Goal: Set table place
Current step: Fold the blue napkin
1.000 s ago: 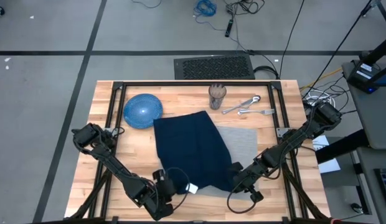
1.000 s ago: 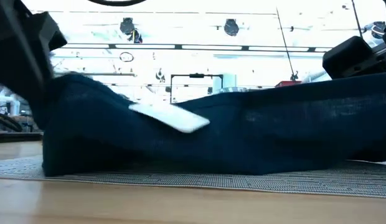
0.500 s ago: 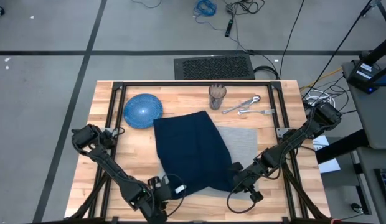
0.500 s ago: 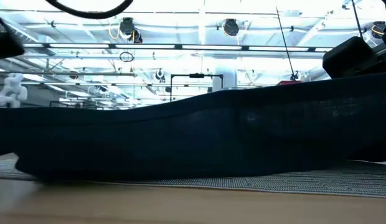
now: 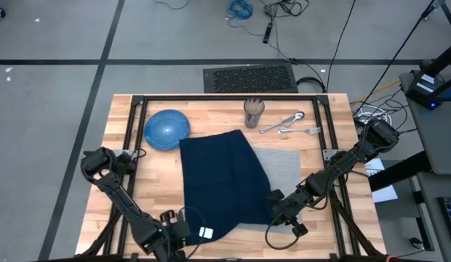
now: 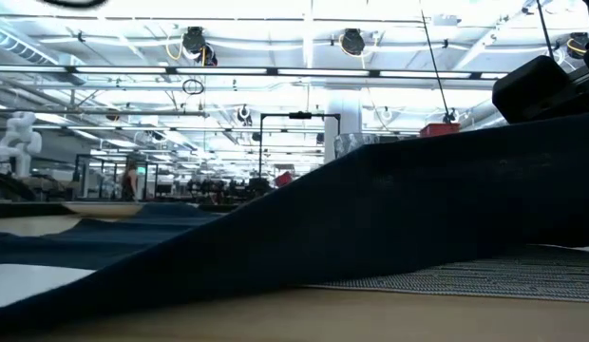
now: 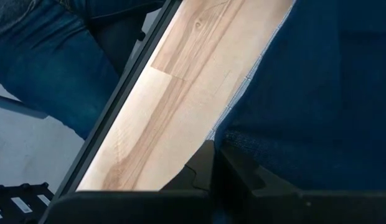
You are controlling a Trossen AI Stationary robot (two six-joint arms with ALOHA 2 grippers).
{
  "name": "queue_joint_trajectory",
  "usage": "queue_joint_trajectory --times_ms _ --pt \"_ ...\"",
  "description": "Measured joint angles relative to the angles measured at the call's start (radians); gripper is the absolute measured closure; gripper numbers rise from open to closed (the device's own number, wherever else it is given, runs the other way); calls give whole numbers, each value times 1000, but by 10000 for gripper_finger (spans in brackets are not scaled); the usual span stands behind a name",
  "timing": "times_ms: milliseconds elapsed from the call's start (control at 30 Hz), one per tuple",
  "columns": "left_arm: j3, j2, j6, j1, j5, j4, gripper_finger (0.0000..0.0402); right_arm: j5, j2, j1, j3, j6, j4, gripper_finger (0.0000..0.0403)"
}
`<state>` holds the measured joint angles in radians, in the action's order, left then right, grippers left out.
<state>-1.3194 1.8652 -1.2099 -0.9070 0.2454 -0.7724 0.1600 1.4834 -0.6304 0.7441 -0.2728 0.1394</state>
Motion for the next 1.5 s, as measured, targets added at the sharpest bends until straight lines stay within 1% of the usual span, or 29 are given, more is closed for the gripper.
queue_joint_trajectory --times_ms 67,133,200,267,333,433,567,633,833,1133,1233,1333,1500 --pt "-15 2 38 -6 31 7 295 0 0 0 0 4 0 403" --pt "-31 24 92 -5 37 3 295 0 0 0 0 4 0 403" --pt "-43 63 157 -2 23 1 295 1 0 0 0 4 0 403" --pt "-64 115 206 6 -22 -3 295 1 0 0 0 4 0 403" --pt "-94 160 241 13 -44 -9 295 1 0 0 0 3 0 403" --pt "-145 204 283 22 -44 -27 294 1 0 0 0 3 0 403" --pt "-179 221 309 35 -27 -64 294 2 0 0 0 0 -1 403" --pt "-183 221 310 40 -8 -65 294 2 0 0 0 -3 -1 403" --pt "-183 221 289 51 0 -101 288 2 0 0 0 -3 -1 403" --pt "-223 220 244 54 21 -128 221 1 0 0 0 4 -1 403" --pt "-244 220 239 56 21 -129 205 -1 0 0 0 4 -2 403" --pt "-254 220 225 56 21 -132 197 -1 0 0 0 3 -2 403" --pt "-253 223 221 56 21 -163 196 -2 0 0 0 4 -9 403"
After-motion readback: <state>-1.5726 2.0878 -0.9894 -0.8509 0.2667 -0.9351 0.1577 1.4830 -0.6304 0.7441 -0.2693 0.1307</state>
